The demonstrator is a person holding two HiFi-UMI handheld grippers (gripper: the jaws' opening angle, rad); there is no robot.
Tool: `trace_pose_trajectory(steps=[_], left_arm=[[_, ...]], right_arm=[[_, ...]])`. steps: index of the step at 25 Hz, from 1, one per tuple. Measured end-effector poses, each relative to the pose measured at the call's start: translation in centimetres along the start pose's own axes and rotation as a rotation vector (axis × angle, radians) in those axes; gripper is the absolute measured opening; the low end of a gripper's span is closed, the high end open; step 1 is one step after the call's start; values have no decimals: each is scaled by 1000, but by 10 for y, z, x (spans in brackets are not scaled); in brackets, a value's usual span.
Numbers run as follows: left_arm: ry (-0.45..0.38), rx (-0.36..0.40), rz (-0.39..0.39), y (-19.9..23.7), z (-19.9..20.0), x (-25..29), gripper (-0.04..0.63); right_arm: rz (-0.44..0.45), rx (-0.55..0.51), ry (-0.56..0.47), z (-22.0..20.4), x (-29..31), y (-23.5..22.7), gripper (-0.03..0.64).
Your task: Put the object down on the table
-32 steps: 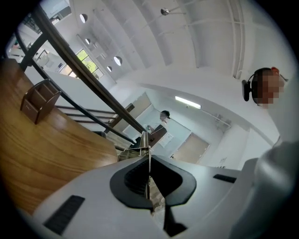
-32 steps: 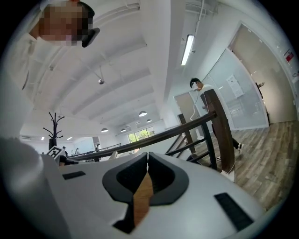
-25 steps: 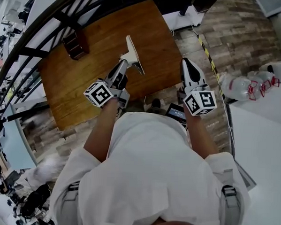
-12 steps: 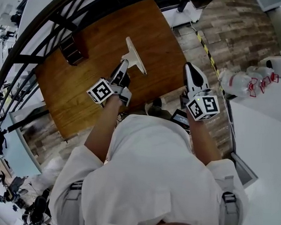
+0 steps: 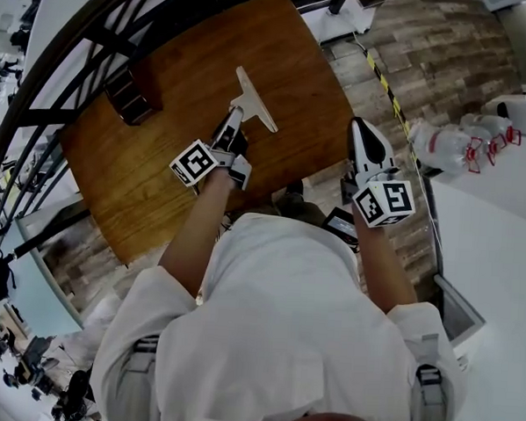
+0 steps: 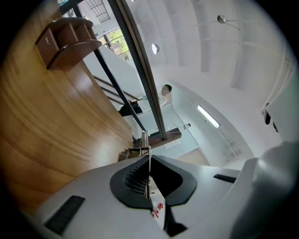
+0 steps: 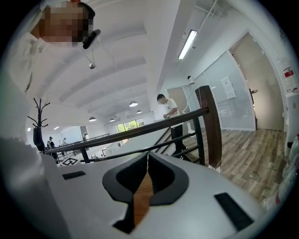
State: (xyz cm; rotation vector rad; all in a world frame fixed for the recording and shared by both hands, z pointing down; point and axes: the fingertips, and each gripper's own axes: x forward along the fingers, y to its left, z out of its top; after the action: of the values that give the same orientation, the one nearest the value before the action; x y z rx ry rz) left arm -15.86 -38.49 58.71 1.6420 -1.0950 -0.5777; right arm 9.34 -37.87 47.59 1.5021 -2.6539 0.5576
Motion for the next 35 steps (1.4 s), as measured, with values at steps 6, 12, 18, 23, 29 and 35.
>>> trace_pose_trajectory(steps=[6,12,18,23,29,35], left_arm=[[12,-6,25,22,-4,2,17],[2,-25,51,44,-6,4,17],[6,-65,84,64,-13,7,17],[9,-105,106,80,-17,5,17],[-4,-158,143,92,-19,4,17],[-5,-192,197,104,-24,1,17]], right_arm=[[-25,6,4,-3,-2,-1,26],[-45,9,6,-5,-4,-4,26],[-55,12,3,-5,-4,-7,26],[-66,16,2,-7,-4,-10,26],[-70,22,3,-5,-5,-9,26],[-75,23,-3,-3,-7,-11,26]])
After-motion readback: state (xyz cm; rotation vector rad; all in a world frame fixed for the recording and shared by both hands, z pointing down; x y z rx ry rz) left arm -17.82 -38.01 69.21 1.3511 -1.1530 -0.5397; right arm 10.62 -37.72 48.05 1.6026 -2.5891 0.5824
